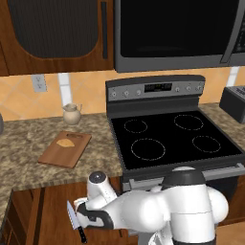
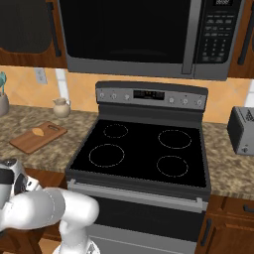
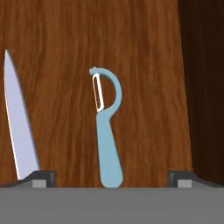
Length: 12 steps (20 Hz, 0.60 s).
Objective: Place the appropriate cutting tool for cutting the potato skin on the cutting board.
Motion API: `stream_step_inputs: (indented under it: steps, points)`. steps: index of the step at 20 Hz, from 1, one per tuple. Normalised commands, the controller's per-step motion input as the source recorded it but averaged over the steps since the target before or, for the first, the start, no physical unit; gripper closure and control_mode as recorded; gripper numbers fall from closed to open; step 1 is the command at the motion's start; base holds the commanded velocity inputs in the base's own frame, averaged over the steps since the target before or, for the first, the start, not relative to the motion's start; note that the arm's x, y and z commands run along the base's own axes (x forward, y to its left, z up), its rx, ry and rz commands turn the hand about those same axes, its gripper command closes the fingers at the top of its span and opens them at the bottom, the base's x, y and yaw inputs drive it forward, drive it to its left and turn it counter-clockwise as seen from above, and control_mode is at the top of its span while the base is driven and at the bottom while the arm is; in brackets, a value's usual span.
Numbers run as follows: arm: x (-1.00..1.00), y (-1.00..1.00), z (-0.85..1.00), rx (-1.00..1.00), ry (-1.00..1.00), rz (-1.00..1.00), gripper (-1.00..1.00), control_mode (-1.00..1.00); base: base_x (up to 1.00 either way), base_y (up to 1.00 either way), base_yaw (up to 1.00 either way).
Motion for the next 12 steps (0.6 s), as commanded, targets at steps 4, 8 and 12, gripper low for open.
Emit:
stream_step_inputs:
  steps: [4,8,12]
  points:
    - [-0.07,0.1,-0.3,-0.19,0.06,0.0,-1.0,-1.0,0.0,0.0,0.0]
    - [-0.08,0.01,-0.22,-0.15,0.0,0.0,-1.0,-1.0,0.0,0.0,0.0]
    - [0.0,0.0,-0.27,-0.05,0.0,0.0,-1.0,-1.0,0.0,0.0,0.0]
